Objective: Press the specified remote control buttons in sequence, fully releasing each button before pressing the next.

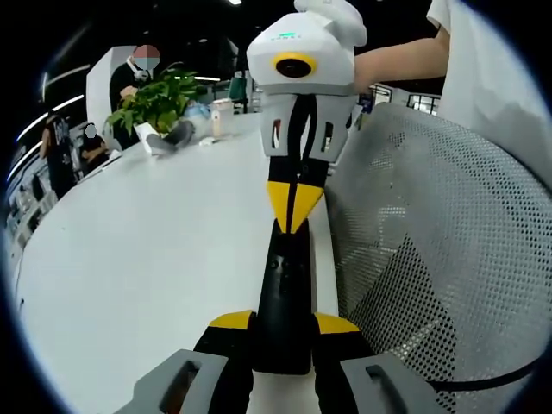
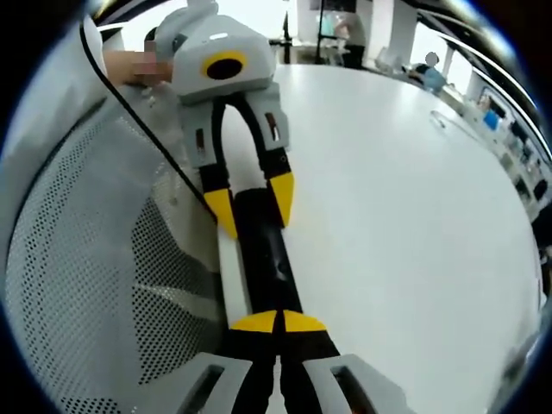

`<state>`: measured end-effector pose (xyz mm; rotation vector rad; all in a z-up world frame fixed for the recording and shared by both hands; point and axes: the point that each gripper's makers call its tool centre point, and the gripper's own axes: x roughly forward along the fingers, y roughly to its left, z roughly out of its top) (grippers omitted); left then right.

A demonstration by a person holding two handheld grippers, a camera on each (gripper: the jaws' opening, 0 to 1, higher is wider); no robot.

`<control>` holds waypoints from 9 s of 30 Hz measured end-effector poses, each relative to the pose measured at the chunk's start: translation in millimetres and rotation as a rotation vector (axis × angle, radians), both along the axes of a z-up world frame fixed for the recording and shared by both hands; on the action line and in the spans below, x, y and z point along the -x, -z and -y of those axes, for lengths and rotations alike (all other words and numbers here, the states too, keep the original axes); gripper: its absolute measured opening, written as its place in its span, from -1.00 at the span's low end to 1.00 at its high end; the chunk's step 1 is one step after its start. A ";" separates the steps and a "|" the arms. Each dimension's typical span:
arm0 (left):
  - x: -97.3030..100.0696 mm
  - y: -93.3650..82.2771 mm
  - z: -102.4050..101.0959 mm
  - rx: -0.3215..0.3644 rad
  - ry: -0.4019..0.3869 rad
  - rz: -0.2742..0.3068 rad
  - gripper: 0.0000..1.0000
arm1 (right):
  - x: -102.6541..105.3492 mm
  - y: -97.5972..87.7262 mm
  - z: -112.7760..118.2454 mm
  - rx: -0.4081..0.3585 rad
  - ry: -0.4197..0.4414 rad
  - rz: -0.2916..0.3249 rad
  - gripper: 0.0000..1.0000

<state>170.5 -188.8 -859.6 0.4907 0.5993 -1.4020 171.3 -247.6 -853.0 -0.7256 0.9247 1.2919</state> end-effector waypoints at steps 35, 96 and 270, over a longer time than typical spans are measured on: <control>0.0 -0.1 0.0 0.005 0.010 -0.004 -0.52 | -1.7 0.8 -3.9 -0.031 0.028 0.012 -1.00; 0.1 0.0 -0.3 -0.003 0.011 0.003 -0.52 | 1.3 0.8 -14.5 0.009 -0.123 0.067 -1.00; 0.3 0.2 -0.1 -0.010 0.017 -0.001 -0.51 | 17.9 2.5 -37.8 -0.004 -0.092 0.138 -1.00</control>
